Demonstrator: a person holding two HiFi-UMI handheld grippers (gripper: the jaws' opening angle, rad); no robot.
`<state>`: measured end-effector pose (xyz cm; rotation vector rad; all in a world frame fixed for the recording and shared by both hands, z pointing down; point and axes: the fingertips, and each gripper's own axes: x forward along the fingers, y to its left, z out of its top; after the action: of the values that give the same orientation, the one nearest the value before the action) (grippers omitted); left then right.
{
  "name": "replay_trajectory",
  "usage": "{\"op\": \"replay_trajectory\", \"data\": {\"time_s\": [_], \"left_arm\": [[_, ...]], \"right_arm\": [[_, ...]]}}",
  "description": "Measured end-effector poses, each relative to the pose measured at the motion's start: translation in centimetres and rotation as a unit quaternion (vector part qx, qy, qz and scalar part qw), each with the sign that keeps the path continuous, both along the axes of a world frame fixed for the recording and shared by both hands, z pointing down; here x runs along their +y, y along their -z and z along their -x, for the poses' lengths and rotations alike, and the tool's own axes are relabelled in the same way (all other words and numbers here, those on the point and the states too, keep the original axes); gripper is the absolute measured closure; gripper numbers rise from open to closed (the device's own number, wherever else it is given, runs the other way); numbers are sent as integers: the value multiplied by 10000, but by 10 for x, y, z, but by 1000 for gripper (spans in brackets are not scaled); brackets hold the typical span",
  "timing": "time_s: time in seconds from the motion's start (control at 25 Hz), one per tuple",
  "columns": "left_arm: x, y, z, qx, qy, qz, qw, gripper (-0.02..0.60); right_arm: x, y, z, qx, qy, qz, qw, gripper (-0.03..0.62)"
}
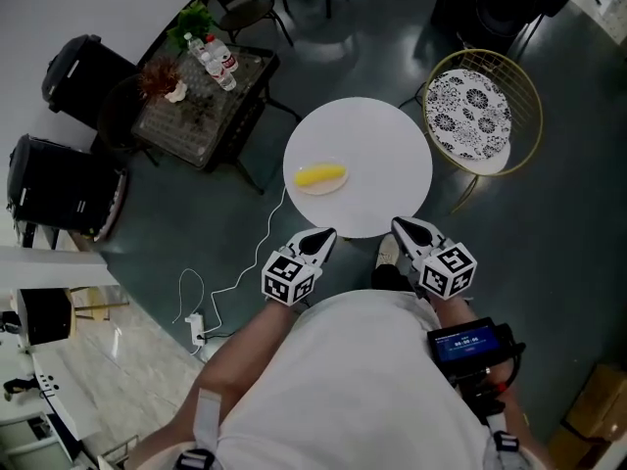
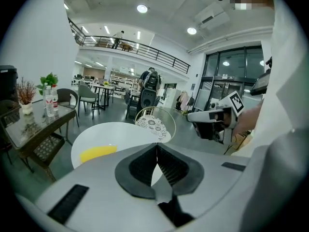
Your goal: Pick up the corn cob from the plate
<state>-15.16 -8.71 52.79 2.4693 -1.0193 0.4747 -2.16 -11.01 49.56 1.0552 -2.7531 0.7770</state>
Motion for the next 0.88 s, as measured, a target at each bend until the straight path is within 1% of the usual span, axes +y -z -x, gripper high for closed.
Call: {"op": "replay_trajectory", "data": {"time_s": [0.4, 0.72, 0.88], "left_arm": [[-59, -29, -7, -501, 98, 222, 9984, 574], [-89, -51, -6, -938, 94, 376, 9948, 574], [-108, -65, -4, -1170, 103, 410, 9922, 574]], "right_arm": [[-47, -26, -19, 33, 173, 264, 9995, 586], [-75, -44, -24, -15, 371, 424, 9984, 586], [-90, -59, -30, 50, 432, 485, 9979, 586]]}}
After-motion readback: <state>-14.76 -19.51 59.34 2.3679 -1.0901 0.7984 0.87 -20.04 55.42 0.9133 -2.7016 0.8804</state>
